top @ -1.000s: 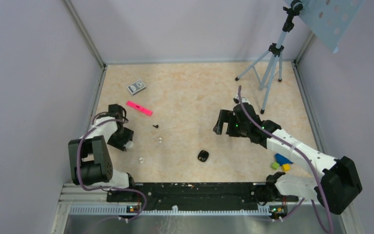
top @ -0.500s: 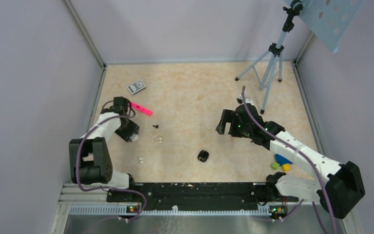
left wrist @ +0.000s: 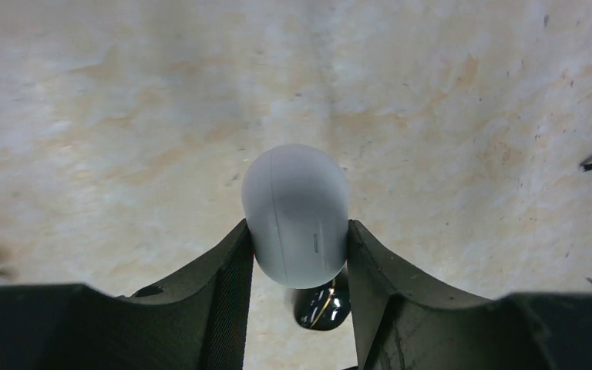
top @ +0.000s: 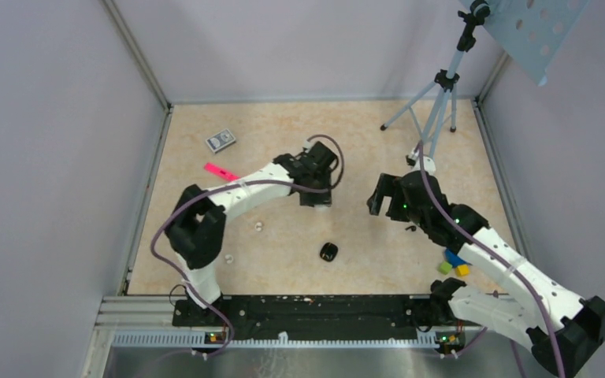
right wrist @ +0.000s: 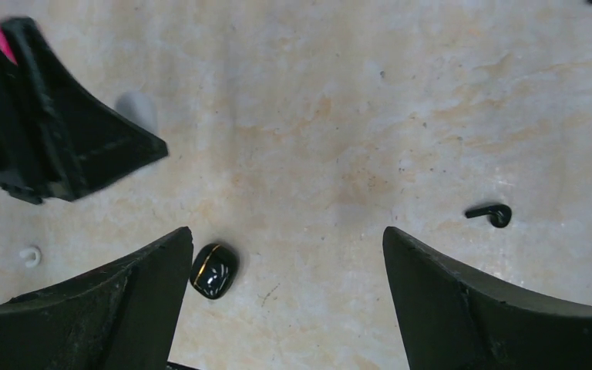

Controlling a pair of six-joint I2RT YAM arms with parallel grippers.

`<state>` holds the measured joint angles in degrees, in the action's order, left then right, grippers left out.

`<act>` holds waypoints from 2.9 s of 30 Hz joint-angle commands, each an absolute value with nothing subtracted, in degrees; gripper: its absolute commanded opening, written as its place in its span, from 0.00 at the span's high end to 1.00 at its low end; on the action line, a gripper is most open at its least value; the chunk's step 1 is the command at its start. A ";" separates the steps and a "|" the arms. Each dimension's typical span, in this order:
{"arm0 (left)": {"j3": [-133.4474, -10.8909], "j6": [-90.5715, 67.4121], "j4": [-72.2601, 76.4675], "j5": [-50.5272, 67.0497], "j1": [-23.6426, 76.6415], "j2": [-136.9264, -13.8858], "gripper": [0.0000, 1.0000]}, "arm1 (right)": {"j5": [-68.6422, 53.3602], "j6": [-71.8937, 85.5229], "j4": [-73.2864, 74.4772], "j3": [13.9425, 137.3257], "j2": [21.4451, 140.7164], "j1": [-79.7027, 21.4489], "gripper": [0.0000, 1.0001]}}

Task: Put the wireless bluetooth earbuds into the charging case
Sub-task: Place the charging case at the center of the board, then pick up the charging case from the center of the board.

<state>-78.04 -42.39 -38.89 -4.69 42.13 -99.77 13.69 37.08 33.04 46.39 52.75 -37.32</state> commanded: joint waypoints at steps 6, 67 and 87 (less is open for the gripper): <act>-85.82 -40.83 -42.10 -4.90 51.10 -113.69 0.57 | 23.61 42.83 41.85 47.56 45.67 -37.18 0.11; -53.55 -41.15 -26.68 15.13 29.95 -80.08 0.11 | -2.03 49.70 5.26 44.69 88.35 -43.33 0.45; -49.63 -48.02 -14.11 22.85 32.65 -85.83 0.16 | -3.29 52.69 -2.28 40.35 90.09 -40.95 0.52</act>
